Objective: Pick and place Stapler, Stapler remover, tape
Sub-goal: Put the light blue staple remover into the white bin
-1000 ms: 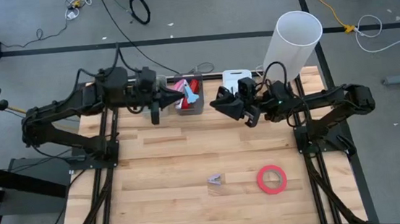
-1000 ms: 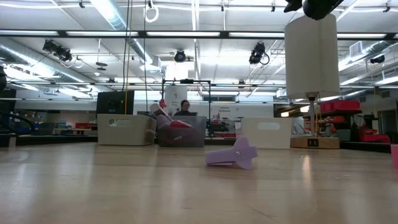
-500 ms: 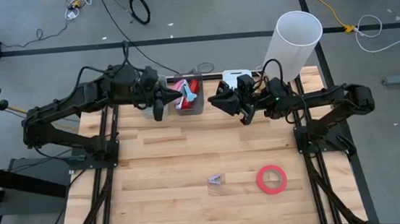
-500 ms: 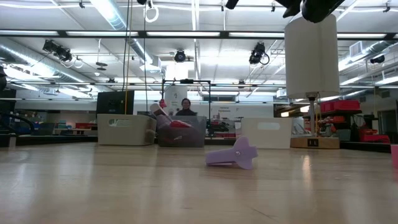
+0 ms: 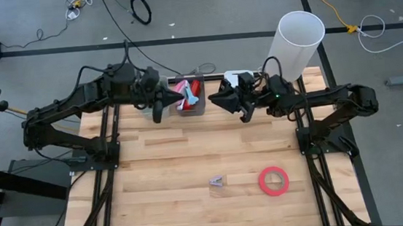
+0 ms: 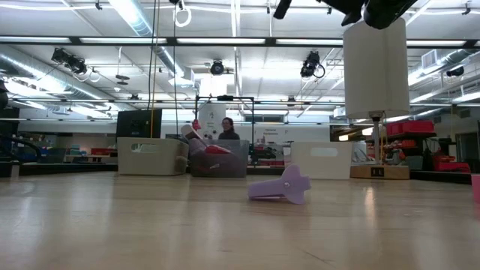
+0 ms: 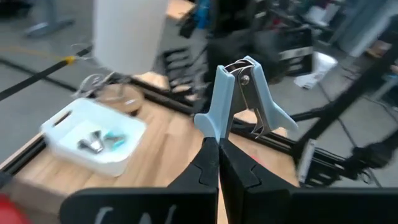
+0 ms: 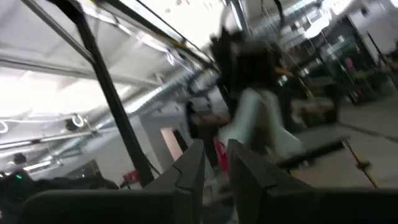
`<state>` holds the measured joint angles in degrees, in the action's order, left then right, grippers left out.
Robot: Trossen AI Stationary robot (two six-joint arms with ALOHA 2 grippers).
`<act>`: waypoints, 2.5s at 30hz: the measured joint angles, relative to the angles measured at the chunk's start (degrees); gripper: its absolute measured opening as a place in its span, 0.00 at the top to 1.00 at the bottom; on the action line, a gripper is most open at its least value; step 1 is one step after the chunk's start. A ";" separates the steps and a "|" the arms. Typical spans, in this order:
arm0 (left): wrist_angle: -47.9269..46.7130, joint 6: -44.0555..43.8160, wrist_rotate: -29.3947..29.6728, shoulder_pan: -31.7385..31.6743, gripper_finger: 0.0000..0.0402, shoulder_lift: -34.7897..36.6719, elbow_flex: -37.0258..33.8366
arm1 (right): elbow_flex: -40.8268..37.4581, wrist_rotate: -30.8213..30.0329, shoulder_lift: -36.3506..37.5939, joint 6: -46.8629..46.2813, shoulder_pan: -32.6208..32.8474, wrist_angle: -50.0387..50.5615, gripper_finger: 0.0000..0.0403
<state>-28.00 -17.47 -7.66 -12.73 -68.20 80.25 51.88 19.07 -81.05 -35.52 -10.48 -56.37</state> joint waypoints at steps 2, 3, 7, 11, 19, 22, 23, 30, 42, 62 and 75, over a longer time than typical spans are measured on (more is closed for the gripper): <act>1.31 1.29 -2.17 0.10 1.00 -0.03 0.00 | 0.00 0.00 -0.05 0.02 0.00 2.27 0.82; 1.94 1.38 -3.38 0.15 1.00 -0.13 0.00 | 0.00 -0.03 -0.05 0.16 0.00 3.44 0.82; 4.24 0.51 -8.36 0.15 1.00 -0.64 0.04 | 0.00 -1.13 -0.08 1.20 0.00 6.42 0.80; 5.15 -1.39 -12.26 0.20 1.00 -1.83 0.04 | 0.00 -3.22 -0.05 2.45 0.06 6.44 0.73; 7.34 -4.11 -13.71 0.79 1.00 -5.78 0.07 | 0.00 -4.68 -0.05 5.17 0.07 8.30 0.57; 8.03 -4.72 -13.68 0.79 1.00 -6.51 0.04 | 0.00 -4.64 -0.05 5.21 0.07 9.12 0.55; 8.75 -4.81 -13.68 0.79 1.00 -6.71 0.07 | 0.00 -4.55 -0.05 5.24 0.07 9.45 0.54; 9.61 -5.01 -13.60 0.66 1.00 -6.80 0.04 | 0.00 -2.95 -0.05 5.91 0.09 10.27 0.58; 10.63 -6.23 -13.40 0.65 1.00 -6.80 0.04 | 0.00 -0.11 -0.05 6.04 0.09 9.72 0.63; 10.50 -7.56 -13.57 0.76 1.00 -8.66 0.04 | 0.00 -0.98 -0.05 5.05 0.09 10.50 0.70; 10.48 -7.48 -13.84 0.74 1.00 -8.63 0.04 | 0.02 0.50 0.06 5.25 0.11 10.37 0.98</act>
<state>-17.52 -24.95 -21.50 -11.99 -76.84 80.29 51.90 19.57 -80.99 -30.27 -10.37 -46.00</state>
